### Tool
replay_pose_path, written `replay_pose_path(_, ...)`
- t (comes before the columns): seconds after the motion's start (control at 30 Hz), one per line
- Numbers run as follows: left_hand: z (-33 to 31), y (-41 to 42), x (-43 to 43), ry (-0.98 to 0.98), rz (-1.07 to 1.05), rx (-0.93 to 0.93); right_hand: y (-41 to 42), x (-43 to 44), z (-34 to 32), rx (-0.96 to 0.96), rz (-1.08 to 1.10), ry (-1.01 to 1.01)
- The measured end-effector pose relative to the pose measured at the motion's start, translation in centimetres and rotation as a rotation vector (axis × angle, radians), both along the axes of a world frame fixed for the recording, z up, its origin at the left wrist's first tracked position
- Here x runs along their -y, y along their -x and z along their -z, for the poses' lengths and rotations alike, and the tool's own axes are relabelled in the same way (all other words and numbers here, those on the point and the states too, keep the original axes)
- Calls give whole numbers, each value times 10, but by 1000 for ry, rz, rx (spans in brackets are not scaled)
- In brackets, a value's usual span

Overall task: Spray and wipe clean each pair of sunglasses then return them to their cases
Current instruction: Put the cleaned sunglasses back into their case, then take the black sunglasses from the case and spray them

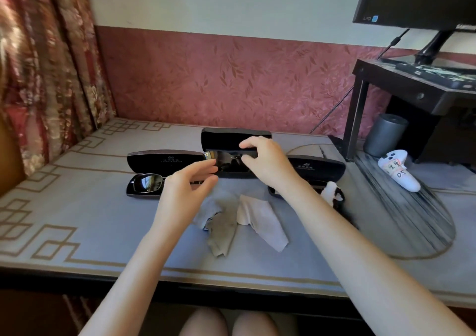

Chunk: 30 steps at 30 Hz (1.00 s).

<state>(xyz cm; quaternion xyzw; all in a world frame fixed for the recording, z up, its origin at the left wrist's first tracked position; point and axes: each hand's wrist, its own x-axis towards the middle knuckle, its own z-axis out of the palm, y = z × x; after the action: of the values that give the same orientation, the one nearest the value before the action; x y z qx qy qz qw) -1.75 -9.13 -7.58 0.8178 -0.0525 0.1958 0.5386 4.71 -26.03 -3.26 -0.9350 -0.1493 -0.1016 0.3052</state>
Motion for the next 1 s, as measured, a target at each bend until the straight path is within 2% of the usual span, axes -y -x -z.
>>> replay_pose_path(0.13, 0, 9, -22, -4, -44, 2, -21, -16, 27, 45, 98, 184)
replay_pose_path(0.43, 2, 12, -38, 22, -51, -17, -38, -32, 54, 154, 173, 253)
replay_pose_path(0.6, 4, 11, -36, 26, -36, -15, -38, -28, 50, 226, 207, 135)
replay_pose_path(0.83, 2, 12, -30, -19, -64, 112, -1, -20, 27, 513, 218, -109)
replay_pose_path(0.93, -2, 13, -27, -47, 4, 175, 23, -15, 12, 508, 126, -166)
replay_pose_path(1.0, -5, 16, -24, -89, 76, 188, 38, -14, 5, 419, 31, -183)
